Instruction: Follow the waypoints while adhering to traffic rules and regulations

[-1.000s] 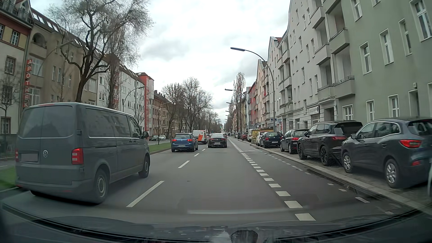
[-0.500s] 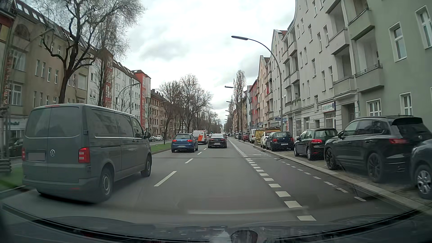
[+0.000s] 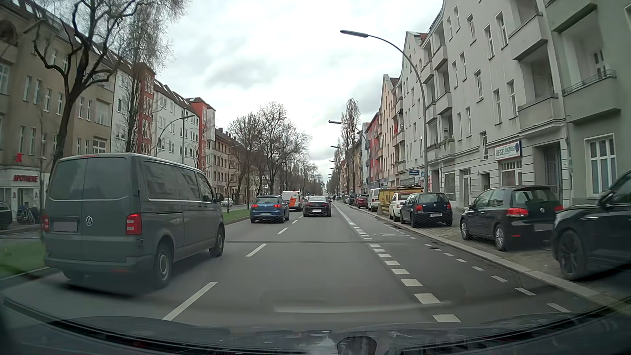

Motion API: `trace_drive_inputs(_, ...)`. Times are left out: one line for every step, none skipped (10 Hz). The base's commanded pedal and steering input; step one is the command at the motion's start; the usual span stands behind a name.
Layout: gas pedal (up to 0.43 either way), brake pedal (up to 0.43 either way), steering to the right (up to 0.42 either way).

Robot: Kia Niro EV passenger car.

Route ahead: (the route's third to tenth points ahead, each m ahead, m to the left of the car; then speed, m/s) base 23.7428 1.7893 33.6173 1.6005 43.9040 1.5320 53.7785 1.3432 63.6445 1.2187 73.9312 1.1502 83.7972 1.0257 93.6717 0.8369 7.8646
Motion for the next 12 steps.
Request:
trace_drive_inputs(0.059, 0.012, -0.001)
trace_drive_inputs(0.059, 0.012, -0.001)
trace_drive_inputs(0.059, 0.012, -0.001)
trace_drive_inputs(0.059, 0.012, -0.001)
trace_drive_inputs(0.059, 0.012, -0.001)
trace_drive_inputs(0.059, 0.018, -0.001)
trace_drive_inputs(0.059, 0.012, -0.001)
trace_drive_inputs(0.059, 0.012, -0.001)
trace_drive_inputs(0.059, 0.012, -0.001)
trace_drive_inputs(0.059, 0.012, -0.001)
trace_drive_inputs(0.059, 0.012, -0.001)
trace_drive_inputs(0.059, 0.012, -0.001)
